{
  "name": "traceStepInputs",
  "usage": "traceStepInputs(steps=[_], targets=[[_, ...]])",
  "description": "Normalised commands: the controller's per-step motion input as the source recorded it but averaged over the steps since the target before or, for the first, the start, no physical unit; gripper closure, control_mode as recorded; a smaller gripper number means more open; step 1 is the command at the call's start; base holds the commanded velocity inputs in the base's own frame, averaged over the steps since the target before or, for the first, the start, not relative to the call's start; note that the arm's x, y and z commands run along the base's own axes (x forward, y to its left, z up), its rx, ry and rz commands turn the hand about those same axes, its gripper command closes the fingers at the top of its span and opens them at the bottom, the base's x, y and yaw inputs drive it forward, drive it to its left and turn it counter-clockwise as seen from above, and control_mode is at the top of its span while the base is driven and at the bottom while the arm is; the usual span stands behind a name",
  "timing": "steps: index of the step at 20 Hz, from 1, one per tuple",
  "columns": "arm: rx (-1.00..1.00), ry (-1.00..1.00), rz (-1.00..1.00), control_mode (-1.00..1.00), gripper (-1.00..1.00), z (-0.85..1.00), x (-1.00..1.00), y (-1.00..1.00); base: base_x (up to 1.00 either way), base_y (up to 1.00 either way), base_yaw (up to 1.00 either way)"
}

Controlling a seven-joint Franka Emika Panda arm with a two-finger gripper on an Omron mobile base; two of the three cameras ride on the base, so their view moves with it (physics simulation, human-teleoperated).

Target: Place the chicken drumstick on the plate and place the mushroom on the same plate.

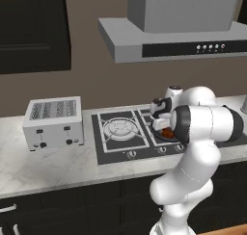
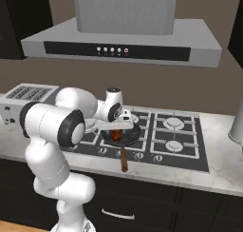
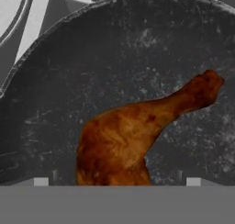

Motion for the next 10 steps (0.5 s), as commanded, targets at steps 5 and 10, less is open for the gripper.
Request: traceStepInputs(steps=[5, 10], targets=[[0.0, 0.0, 0.0, -1.0, -1.0, -0.29, 0.0, 0.0, 0.0, 0.0, 0.0], [0.0, 0.0, 0.0, -1.0, -1.0, -0.18, 0.0, 0.0, 0.0, 0.0, 0.0]])
